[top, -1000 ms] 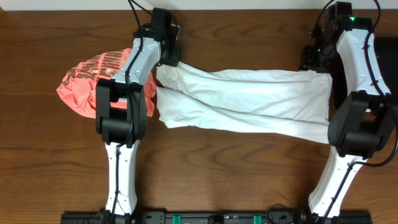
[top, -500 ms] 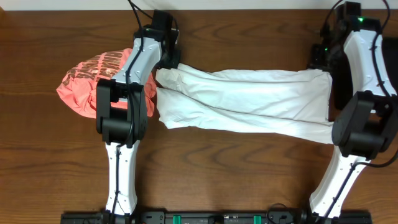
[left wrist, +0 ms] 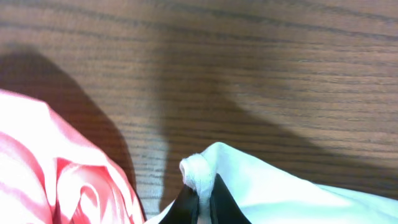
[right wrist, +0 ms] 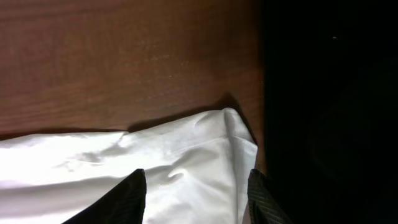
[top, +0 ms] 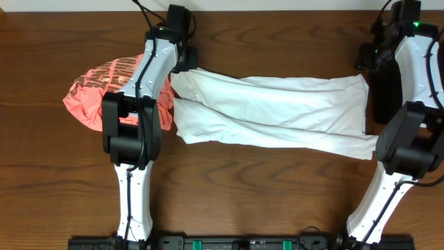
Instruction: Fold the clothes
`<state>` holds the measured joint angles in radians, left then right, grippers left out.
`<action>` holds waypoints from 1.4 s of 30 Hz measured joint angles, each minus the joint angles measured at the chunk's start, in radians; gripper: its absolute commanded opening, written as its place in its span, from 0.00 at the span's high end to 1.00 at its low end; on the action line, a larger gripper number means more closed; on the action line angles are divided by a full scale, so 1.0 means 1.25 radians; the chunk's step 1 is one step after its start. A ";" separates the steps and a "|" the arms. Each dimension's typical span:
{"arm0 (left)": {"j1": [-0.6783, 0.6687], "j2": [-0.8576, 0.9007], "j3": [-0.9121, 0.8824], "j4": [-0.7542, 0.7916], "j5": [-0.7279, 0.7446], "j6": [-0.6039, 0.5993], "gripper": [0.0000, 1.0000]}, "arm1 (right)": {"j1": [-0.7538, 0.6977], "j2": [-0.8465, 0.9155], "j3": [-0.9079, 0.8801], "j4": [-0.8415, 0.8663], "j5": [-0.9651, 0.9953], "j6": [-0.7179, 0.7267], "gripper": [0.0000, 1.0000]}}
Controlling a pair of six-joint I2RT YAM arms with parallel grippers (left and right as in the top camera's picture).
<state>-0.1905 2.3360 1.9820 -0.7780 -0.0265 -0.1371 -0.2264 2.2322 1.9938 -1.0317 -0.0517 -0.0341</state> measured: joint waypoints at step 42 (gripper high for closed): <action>0.005 -0.021 0.000 -0.047 -0.005 -0.089 0.94 | -0.001 0.122 0.037 -0.084 -0.007 -0.017 0.99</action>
<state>-0.1841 2.3093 1.9820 -0.8364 -0.0334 -0.2478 -0.2272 2.3852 2.0403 -1.1362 -0.0605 -0.0559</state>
